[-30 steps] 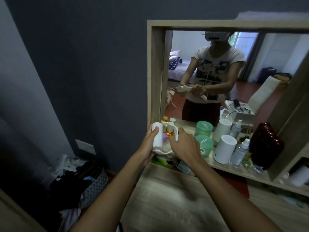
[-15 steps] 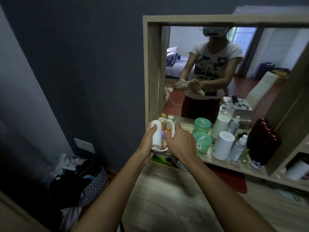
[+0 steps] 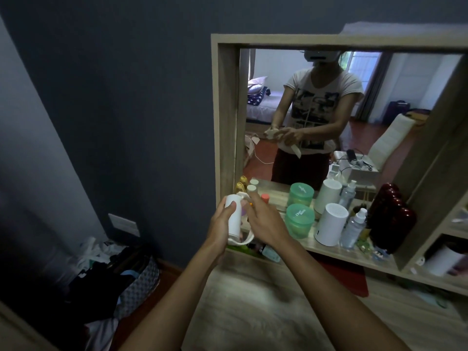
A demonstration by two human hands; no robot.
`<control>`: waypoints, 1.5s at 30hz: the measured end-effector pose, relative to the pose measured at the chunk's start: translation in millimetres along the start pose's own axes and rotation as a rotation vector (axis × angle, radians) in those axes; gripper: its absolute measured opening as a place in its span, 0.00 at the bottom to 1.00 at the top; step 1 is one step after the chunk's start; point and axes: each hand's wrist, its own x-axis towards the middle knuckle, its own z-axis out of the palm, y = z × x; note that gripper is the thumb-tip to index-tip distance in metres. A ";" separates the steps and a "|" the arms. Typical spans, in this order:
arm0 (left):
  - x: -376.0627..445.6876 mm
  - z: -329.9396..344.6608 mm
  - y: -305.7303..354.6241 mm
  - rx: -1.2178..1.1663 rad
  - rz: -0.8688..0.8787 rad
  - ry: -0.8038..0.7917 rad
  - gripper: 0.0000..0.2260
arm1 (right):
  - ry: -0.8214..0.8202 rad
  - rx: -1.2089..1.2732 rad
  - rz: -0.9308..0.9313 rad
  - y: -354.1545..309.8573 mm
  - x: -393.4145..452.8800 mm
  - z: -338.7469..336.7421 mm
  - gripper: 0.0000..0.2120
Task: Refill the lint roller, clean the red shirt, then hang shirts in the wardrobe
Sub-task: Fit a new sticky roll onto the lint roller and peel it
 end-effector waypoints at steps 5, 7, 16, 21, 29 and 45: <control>-8.2 7.5 -3.4 0.102 0.002 -0.035 0.20 | -0.102 0.304 0.060 -0.7 7.7 -13.5 0.13; -11.7 10.5 -0.8 0.118 -0.004 -0.027 0.20 | -0.101 0.300 0.047 -1.3 10.3 -17.9 0.14; -15.2 7.0 0.7 0.210 0.019 -0.033 0.20 | -0.128 0.337 0.079 5.1 20.0 -18.2 0.16; -19.1 4.9 1.4 0.251 0.012 -0.060 0.19 | -0.214 0.307 0.088 7.3 21.8 -18.9 0.17; -27.8 2.3 -3.2 0.304 0.038 -0.070 0.18 | -0.301 0.189 -0.007 15.7 14.3 -10.6 0.17; -23.0 7.0 8.3 0.438 0.097 -0.109 0.22 | -0.143 0.090 0.018 6.6 38.5 -13.5 0.18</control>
